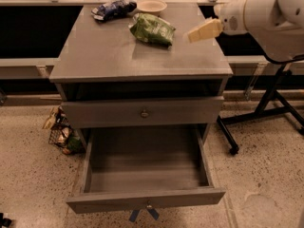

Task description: Place green jalapeno chip bag into middle drawer

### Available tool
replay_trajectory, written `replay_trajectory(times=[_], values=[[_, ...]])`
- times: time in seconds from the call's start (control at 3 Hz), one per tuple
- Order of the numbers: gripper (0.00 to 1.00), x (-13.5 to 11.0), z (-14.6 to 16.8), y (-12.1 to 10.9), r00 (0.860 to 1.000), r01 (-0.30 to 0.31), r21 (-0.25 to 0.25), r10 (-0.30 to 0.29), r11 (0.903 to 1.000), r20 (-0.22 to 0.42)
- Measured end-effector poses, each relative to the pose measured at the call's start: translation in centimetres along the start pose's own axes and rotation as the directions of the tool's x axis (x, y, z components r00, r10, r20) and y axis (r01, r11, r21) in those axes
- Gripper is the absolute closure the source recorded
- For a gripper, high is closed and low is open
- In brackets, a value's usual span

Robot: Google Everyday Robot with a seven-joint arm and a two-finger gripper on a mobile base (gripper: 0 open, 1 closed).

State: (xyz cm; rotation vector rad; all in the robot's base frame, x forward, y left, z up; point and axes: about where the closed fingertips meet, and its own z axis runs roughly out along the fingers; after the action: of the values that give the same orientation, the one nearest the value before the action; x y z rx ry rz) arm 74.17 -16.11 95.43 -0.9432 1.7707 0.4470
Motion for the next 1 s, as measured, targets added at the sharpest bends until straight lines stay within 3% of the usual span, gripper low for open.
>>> replay_trajectory(times=[0.33,0.67,1.0], values=[[0.00,3.1,2.3,-0.8,0.999,-0.033,0.022,0.033,0.9992,-0.025],[0.00,5.2,5.2,-1.4,0.998,-0.051,0.012,0.051,0.9986,-0.023],[0.00,5.8,8.0,-1.8,0.999,-0.049,-0.018,0.048,0.9987,-0.009]])
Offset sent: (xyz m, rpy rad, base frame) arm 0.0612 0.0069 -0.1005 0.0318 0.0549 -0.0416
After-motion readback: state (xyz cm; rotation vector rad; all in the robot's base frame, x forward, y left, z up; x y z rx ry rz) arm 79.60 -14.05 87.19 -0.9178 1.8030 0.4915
